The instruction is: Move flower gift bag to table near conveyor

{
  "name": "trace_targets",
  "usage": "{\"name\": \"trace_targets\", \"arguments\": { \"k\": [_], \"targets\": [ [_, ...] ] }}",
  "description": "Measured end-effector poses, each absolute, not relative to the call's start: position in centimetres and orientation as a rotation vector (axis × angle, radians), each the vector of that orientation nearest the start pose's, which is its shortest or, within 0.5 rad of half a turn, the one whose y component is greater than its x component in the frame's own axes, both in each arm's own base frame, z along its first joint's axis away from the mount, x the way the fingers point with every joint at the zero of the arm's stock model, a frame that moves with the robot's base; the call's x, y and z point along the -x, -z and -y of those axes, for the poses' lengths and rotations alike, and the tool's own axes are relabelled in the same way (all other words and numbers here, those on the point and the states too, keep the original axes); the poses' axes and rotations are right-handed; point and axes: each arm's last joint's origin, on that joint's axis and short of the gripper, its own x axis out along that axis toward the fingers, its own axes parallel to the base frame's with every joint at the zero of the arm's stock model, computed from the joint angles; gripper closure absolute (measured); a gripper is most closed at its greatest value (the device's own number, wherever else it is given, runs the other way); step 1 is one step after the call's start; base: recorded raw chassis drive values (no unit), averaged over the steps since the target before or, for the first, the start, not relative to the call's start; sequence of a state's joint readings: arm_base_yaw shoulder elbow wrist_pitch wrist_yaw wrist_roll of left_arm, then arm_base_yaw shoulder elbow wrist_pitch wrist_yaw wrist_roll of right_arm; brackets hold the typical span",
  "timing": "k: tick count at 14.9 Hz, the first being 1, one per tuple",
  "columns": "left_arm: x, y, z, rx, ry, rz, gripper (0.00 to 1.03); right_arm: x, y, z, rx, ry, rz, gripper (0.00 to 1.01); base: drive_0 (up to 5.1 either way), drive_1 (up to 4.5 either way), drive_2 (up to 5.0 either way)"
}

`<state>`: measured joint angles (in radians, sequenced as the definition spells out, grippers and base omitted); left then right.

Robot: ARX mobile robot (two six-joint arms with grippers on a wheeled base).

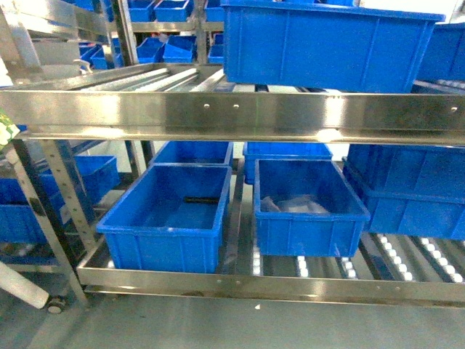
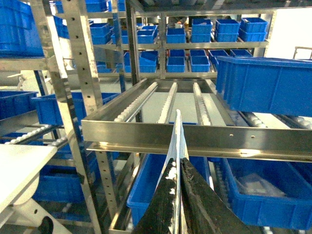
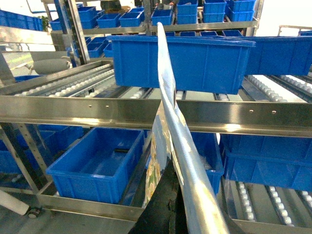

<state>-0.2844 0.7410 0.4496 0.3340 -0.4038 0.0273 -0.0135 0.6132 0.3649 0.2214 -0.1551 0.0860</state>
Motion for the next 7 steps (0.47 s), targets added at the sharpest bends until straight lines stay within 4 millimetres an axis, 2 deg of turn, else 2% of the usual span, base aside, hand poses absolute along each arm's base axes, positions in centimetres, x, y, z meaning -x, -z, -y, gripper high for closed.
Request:
{"name": "trace_targets", "arguments": {
  "k": [7],
  "targets": [
    [-16.74, -27.31, 3.72, -0.012, -0.119, 0.04, 1.0, -15.26, -25.11, -0.24, -0.087, -0.14, -0.029, 0.99, -4.6, 0.85, 3.9]
  ]
}}
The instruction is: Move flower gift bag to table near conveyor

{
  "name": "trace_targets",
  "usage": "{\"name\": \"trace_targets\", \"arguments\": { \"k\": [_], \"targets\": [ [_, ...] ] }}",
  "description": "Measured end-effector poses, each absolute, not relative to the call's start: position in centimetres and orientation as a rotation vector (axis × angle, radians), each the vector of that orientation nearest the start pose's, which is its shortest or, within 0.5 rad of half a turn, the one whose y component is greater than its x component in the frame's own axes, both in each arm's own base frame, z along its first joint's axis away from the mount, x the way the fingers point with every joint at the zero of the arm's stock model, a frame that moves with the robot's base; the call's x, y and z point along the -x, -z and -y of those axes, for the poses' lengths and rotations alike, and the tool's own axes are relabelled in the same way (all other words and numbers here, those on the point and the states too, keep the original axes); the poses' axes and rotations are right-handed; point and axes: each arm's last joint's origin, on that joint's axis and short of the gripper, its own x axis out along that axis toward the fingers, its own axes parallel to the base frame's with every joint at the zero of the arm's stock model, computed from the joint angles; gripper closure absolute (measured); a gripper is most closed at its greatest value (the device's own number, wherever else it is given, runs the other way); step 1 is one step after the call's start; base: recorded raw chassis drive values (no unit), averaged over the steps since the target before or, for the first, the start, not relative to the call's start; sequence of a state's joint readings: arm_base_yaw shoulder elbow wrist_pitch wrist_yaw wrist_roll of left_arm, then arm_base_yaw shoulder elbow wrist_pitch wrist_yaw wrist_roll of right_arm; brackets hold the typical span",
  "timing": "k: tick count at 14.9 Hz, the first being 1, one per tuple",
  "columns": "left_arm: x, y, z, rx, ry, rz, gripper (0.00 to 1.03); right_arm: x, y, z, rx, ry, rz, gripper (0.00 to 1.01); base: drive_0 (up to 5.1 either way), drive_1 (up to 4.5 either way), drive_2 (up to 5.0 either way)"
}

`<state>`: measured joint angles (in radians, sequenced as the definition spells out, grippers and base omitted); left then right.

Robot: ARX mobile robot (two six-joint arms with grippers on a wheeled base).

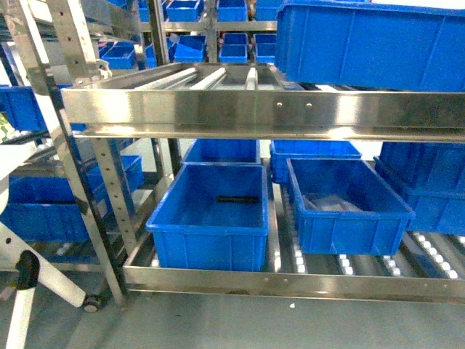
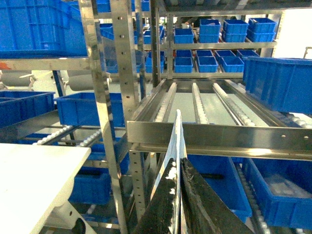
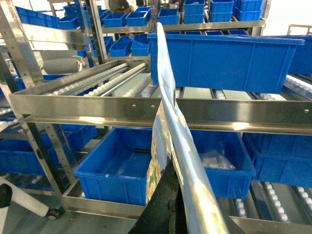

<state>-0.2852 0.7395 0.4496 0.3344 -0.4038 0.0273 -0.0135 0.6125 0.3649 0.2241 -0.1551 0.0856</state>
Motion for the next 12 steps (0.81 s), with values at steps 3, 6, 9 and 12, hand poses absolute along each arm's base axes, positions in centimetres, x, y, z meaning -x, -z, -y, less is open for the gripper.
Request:
{"name": "trace_targets", "arguments": {
  "k": [3, 6, 9, 12],
  "targets": [
    [-16.75, -27.3, 3.73, -0.012, -0.119, 0.04, 1.0, -15.26, -25.12, -0.24, -0.087, -0.14, -0.029, 0.99, -4.6, 0.85, 3.9],
    [-16.74, -27.31, 3.73, -0.012, -0.118, 0.041, 1.0, -15.26, -25.12, -0.24, -0.088, -0.14, -0.029, 0.99, -4.6, 0.85, 3.9],
    [-16.74, -27.32, 3.72, -0.012, -0.119, 0.041, 1.0, -15.26, -25.12, -0.24, -0.088, -0.14, -0.029, 0.99, -4.6, 0.85, 3.9],
    [-16.74, -27.32, 3.72, -0.011, -0.119, 0.042, 1.0, -15.26, -25.13, -0.24, -0.087, -0.141, -0.028, 0.99, -4.6, 0.85, 3.9]
  ]
}}
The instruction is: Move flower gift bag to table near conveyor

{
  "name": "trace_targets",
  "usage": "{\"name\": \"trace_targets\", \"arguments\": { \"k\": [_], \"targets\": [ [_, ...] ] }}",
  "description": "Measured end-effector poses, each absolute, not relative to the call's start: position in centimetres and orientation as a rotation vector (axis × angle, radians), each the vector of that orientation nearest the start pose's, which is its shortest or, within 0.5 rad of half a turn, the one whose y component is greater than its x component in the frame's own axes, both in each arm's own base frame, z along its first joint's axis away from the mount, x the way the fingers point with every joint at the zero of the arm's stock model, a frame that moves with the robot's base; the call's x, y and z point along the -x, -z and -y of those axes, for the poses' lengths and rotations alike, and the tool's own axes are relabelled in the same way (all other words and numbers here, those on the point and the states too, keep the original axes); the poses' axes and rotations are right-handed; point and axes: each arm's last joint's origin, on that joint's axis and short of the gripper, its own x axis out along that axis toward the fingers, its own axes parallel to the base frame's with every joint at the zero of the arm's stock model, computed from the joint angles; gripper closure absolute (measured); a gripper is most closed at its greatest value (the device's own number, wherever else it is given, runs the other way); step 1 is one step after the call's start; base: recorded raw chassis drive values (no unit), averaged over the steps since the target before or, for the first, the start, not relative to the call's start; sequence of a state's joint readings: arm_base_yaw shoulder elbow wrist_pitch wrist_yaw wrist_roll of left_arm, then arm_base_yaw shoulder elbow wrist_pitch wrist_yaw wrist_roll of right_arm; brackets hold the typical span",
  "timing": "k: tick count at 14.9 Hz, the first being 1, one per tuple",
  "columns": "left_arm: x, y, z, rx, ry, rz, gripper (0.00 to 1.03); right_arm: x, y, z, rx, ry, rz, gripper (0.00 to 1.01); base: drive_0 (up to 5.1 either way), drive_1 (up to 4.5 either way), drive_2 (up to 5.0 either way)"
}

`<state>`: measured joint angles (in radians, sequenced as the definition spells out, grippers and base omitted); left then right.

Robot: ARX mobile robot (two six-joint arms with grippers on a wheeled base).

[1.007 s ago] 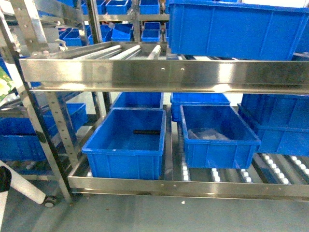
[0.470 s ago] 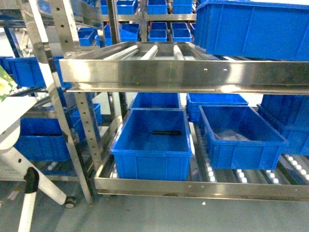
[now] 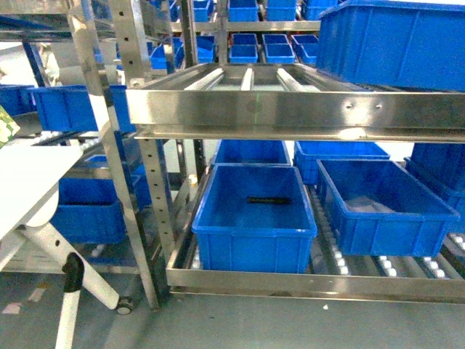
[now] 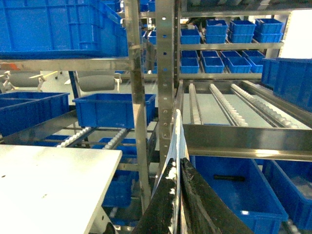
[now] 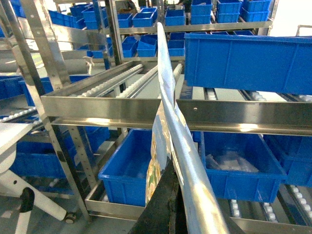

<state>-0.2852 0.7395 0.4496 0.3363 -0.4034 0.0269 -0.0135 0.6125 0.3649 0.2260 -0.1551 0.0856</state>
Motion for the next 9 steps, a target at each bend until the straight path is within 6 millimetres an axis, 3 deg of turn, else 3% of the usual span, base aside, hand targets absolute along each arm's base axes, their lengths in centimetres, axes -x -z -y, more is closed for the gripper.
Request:
{"name": "trace_targets", "arguments": {
  "k": [9],
  "targets": [
    [-16.76, -27.28, 3.73, -0.013, -0.119, 0.038, 1.0, -15.28, -25.07, -0.24, -0.088, -0.14, -0.034, 0.99, -4.6, 0.85, 3.9]
  ]
}}
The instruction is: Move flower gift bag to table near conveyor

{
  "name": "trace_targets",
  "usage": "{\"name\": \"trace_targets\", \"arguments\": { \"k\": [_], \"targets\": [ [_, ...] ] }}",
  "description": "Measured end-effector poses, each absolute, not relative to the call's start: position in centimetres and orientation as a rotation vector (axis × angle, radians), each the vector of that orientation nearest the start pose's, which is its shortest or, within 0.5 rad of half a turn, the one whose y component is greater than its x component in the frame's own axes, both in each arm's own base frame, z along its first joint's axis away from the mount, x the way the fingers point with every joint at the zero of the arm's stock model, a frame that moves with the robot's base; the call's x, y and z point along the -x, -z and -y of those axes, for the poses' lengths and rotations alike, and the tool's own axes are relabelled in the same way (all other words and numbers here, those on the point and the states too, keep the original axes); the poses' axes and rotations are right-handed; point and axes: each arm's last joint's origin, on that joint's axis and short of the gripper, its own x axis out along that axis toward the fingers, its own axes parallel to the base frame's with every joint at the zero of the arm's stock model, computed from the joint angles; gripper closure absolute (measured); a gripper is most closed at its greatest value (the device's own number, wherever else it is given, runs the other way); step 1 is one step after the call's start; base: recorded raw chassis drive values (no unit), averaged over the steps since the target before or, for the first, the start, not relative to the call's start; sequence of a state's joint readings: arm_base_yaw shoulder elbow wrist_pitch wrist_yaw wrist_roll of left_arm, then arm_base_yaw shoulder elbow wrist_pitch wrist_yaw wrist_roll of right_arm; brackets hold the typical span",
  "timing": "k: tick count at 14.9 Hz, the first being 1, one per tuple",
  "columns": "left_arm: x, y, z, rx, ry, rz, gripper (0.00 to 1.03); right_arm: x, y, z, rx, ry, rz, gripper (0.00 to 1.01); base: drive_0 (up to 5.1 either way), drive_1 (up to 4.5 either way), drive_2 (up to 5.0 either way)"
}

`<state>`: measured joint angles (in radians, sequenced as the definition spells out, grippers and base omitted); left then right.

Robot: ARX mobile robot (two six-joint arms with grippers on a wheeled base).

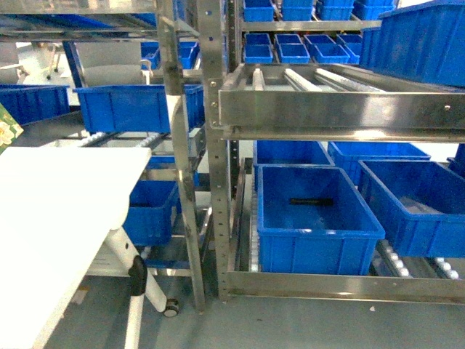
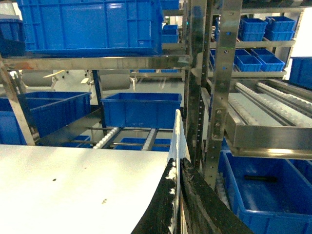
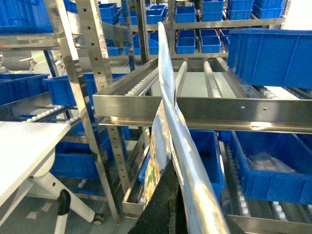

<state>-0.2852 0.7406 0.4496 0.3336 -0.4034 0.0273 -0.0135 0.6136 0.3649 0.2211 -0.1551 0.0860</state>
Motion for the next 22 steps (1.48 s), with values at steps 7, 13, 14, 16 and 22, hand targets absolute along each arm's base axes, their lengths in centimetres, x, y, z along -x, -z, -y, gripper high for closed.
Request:
{"name": "trace_targets", "arguments": {
  "k": [7, 13, 14, 16, 22],
  "targets": [
    [-16.74, -27.32, 3.72, -0.011, -0.119, 0.042, 1.0, -15.27, -25.11, -0.24, -0.088, -0.14, -0.03, 0.99, -4.6, 0.85, 3.9],
    [-16.74, -27.31, 3.72, -0.012, -0.119, 0.04, 1.0, -15.26, -25.11, -0.25, -0.088, -0.141, -0.029, 0.99, -4.6, 0.85, 3.9],
    [-16.75, -27.3, 3.73, -0.012, -0.119, 0.04, 1.0, -15.27, -25.1, -0.24, -0.088, -0.14, -0.031, 0.99, -4.6, 0.85, 3.9],
    [-16.74, -27.33, 3.72, -0.011, -0.119, 0.042, 1.0, -15.26, -25.13, -0.24, -0.088, -0.141, -0.028, 0.99, -4.8, 1.62, 3.1],
    [-16.74, -27.31, 3.72, -0.012, -0.119, 0.041, 1.0, -15.27, -25.11, -0.24, -0.088, -0.14, -0.03, 0.99, -5.1, 2.39, 2.4]
  ]
}}
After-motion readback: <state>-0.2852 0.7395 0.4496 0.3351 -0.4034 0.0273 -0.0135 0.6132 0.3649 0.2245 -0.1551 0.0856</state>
